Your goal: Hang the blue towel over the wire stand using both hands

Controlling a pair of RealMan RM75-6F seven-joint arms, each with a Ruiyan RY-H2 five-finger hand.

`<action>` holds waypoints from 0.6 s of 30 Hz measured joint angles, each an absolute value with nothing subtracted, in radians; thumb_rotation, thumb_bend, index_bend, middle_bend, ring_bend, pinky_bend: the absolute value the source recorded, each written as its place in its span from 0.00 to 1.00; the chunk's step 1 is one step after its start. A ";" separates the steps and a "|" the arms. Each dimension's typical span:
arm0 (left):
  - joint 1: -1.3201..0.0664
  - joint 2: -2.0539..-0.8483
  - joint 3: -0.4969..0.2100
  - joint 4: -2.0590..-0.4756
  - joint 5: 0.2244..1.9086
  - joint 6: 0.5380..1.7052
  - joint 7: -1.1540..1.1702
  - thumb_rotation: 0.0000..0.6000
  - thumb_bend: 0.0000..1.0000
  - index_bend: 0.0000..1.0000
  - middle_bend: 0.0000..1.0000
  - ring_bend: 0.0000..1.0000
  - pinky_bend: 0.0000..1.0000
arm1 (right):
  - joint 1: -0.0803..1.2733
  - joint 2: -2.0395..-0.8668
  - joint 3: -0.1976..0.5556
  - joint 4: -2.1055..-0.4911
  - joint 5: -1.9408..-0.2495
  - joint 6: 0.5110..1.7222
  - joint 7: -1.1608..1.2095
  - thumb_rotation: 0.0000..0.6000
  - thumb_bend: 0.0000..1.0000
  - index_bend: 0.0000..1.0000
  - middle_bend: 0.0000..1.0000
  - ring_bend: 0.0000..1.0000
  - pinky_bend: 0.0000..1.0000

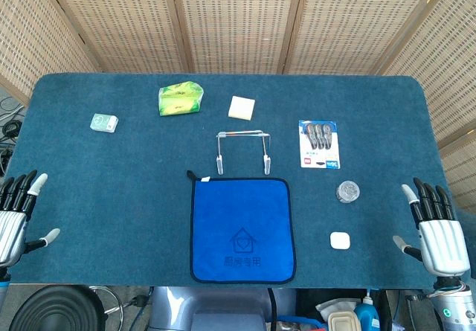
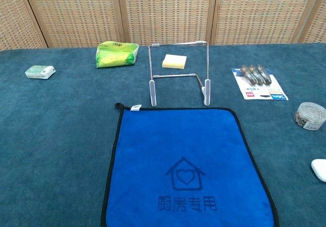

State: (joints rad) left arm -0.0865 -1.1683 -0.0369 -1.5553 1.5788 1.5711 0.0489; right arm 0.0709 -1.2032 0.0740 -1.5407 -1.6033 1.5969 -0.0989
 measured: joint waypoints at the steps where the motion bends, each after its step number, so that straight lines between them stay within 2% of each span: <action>1: -0.086 -1.168 -0.037 -1.556 1.578 1.572 0.049 1.00 0.04 0.00 0.00 0.00 0.00 | 0.071 -1.203 0.073 -1.540 -1.604 1.596 -0.099 1.00 0.00 0.00 0.00 0.00 0.00; 12: -0.086 -1.166 -0.036 -1.555 1.584 1.572 0.035 1.00 0.04 0.00 0.00 0.00 0.00 | 0.096 -1.223 0.056 -1.526 -1.655 1.571 -0.091 1.00 0.00 0.00 0.00 0.00 0.00; 18: -0.096 -1.166 -0.038 -1.552 1.572 1.544 0.028 1.00 0.04 0.00 0.00 0.00 0.00 | 0.182 -1.248 0.041 -1.507 -1.760 1.505 -0.080 1.00 0.00 0.00 0.00 0.00 0.00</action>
